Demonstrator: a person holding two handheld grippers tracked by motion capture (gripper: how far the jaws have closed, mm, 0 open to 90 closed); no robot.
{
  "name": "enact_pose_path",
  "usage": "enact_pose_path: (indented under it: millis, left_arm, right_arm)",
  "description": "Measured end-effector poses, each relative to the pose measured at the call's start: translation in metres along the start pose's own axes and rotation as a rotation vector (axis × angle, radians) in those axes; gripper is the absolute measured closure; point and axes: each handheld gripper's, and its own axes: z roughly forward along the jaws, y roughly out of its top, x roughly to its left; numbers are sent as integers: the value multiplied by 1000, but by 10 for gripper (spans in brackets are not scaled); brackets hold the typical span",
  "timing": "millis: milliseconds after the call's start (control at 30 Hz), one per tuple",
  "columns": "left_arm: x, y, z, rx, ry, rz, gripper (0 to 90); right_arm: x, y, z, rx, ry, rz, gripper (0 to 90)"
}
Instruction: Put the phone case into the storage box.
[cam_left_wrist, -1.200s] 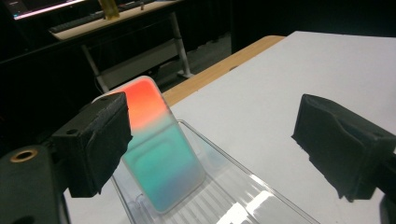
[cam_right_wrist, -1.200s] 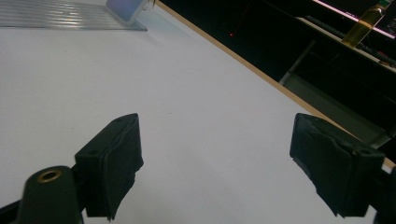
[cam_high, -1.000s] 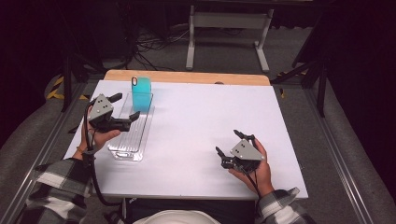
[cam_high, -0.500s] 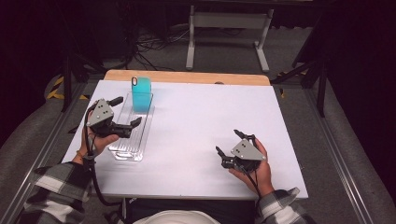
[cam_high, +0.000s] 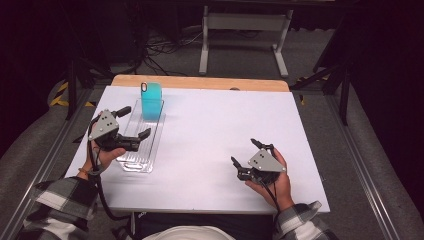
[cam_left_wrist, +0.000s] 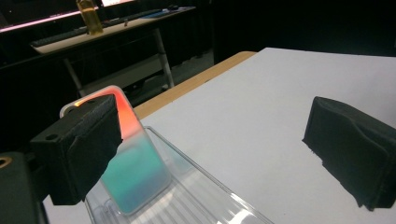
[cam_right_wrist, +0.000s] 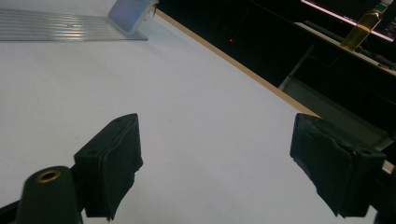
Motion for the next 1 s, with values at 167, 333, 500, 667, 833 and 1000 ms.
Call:
enact_pose_path:
  millis: [167, 333, 500, 667, 833, 1000]
  left_arm:
    - [-4, 0, -2, -1, -10, 2, 45]
    - [-7, 1, -4, -8, -12, 10, 43]
    - [-11, 0, -5, -3, -15, 21, 42]
    - [-16, -1, -5, -7, -17, 25, 43]
    - [-22, -1, -6, -7, -24, 35, 44]
    - [-28, -2, -7, -10, -34, 37, 47]
  right_arm:
    - [0, 0, -1, -2, -1, 3, 168]
    - [0, 2, -1, -6, -1, 0, 168]
    - [1, 3, -2, -6, 2, -1, 165]
    - [1, 3, -2, -8, 4, 0, 157]
    - [2, 4, -2, -13, 7, 1, 153]
    - [2, 5, -2, -15, 11, 4, 145]
